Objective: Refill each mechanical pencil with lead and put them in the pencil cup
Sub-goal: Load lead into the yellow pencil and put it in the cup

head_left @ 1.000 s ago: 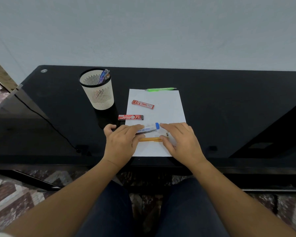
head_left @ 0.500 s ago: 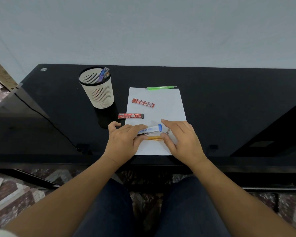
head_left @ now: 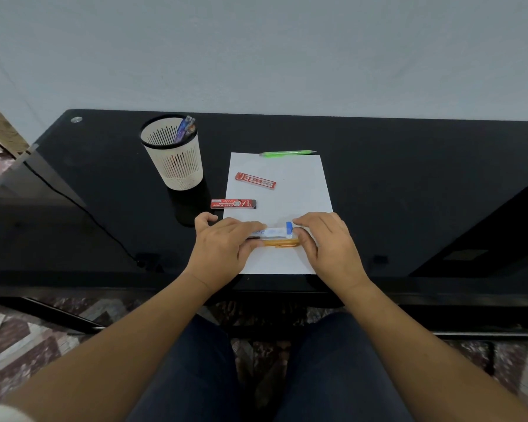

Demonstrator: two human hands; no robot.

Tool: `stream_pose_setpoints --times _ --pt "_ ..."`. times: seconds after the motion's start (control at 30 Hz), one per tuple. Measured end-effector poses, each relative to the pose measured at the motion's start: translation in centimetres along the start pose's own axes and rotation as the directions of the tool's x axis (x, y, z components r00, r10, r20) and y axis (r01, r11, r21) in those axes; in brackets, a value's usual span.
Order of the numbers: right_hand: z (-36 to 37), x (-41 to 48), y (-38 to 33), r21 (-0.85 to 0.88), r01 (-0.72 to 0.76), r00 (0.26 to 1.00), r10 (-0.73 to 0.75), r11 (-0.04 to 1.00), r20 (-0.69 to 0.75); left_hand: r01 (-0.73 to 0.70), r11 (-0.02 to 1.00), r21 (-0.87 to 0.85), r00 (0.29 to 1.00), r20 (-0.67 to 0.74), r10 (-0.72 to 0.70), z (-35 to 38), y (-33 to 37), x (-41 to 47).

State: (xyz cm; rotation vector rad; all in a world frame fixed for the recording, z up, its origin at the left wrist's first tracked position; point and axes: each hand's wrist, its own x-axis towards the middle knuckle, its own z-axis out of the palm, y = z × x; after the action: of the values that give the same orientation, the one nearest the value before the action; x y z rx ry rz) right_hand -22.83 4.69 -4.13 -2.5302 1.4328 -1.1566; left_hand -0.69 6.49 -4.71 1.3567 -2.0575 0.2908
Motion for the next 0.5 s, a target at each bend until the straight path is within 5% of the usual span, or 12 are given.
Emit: stream_pose_setpoints --times 0.23,0.5 --pt "-0.30 0.02 -0.26 -0.035 0.077 0.996 -0.075 0.996 0.050 0.050 0.992 0.118 0.991 -0.127 -0.035 -0.03 0.42 -0.38" --pt "-0.28 0.11 -0.16 -0.061 0.108 0.991 -0.103 0.992 0.088 -0.029 0.989 0.144 0.993 -0.107 0.044 -0.27 0.68 -0.39"
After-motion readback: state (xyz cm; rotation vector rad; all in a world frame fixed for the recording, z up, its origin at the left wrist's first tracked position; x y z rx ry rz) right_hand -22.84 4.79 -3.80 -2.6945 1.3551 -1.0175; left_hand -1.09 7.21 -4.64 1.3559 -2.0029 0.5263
